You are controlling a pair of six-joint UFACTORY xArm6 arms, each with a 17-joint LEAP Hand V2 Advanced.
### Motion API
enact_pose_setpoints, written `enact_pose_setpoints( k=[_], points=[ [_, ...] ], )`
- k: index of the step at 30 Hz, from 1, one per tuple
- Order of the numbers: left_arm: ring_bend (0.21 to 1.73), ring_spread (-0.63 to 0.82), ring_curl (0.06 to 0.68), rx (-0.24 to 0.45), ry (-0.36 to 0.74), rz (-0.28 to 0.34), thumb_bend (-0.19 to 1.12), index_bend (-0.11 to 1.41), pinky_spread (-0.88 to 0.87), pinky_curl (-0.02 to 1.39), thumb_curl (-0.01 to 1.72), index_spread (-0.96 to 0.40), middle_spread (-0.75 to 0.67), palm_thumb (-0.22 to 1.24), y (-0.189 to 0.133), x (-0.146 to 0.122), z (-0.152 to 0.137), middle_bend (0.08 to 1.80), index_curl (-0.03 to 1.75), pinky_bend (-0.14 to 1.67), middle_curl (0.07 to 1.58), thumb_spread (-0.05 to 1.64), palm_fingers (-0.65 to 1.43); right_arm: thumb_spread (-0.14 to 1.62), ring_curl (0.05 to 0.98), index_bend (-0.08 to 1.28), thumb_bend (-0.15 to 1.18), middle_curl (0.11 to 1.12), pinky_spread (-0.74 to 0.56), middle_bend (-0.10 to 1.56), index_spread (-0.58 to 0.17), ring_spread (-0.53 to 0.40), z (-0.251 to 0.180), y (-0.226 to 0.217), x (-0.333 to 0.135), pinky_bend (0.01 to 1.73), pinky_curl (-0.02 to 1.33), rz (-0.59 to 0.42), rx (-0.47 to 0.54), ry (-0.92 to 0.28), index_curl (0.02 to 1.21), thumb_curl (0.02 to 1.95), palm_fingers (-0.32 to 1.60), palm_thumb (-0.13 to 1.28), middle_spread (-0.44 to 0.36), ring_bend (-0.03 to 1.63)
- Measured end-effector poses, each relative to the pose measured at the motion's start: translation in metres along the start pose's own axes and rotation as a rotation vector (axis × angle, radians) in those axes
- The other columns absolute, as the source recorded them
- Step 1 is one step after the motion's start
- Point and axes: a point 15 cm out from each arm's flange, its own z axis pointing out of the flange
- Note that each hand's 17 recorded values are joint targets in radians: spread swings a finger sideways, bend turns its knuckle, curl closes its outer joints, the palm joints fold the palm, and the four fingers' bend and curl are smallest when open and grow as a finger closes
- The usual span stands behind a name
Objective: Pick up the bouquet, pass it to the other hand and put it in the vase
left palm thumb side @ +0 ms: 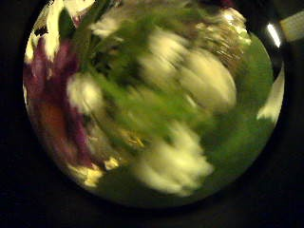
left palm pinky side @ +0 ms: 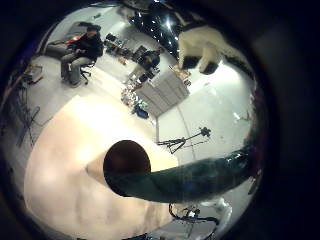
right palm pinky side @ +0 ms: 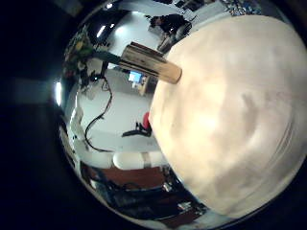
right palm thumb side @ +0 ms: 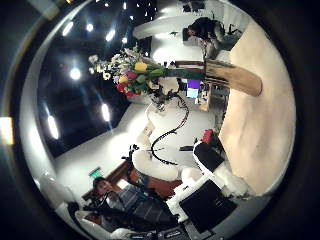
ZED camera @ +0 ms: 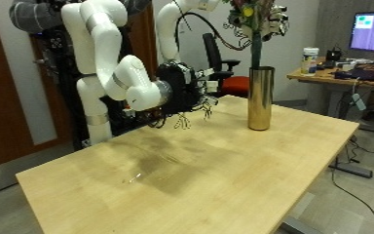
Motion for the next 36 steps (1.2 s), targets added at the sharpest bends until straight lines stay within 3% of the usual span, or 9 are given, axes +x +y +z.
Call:
enact_pose_setpoints(
  k=[8, 22, 30, 36],
  points=[
    [0.62, 0.60, 0.198, 0.019, -0.019, -0.003, -0.04, 0.14, 0.61, 0.27, 0.34, 0.16, 0.55, 0.24, -0.001, -0.002, -0.012, 0.16, 0.30, 0.46, 0.31, 0.75, -0.11, 0.98, 0.258, 0.15, -0.02, 0.25, 0.45, 0.17, -0.236, 0.274, 0.002, 0.000, 0.001, 0.41, 0.32, 0.002, -0.004, -0.002, 0.25, 0.45, -0.04, 0.89, 0.215, 0.36],
    [0.53, 0.66, 0.186, 0.037, -0.068, -0.028, -0.04, 0.13, 0.61, 0.28, 0.34, 0.11, 0.58, 0.22, -0.001, -0.019, -0.034, 0.16, 0.22, 0.40, 0.21, 0.73, -0.11, 0.98, 0.259, 0.15, -0.02, 0.25, 0.45, 0.17, -0.235, 0.274, 0.002, 0.002, 0.003, 0.41, 0.32, 0.009, -0.005, -0.005, 0.25, 0.45, -0.04, 0.89, 0.215, 0.36],
    [0.51, 0.66, 0.191, 0.090, -0.120, -0.006, -0.04, 0.13, 0.61, 0.29, 0.34, 0.10, 0.58, 0.22, 0.024, 0.001, -0.080, 0.17, 0.20, 0.38, 0.19, 0.73, -0.10, 0.98, 0.259, 0.15, -0.02, 0.25, 0.45, 0.17, -0.235, 0.274, 0.002, 0.004, 0.002, 0.40, 0.32, 0.004, -0.011, -0.011, 0.25, 0.45, -0.04, 0.89, 0.215, 0.35],
    [0.51, 0.66, 0.196, 0.124, -0.155, -0.039, -0.04, 0.14, 0.61, 0.30, 0.34, 0.10, 0.57, 0.22, 0.058, 0.000, -0.116, 0.17, 0.20, 0.37, 0.19, 0.73, -0.09, 0.98, 0.259, 0.16, -0.02, 0.25, 0.45, 0.17, -0.235, 0.274, 0.002, 0.005, 0.003, 0.40, 0.32, 0.005, -0.014, -0.027, 0.25, 0.45, -0.03, 0.89, 0.215, 0.35]
  ],
)
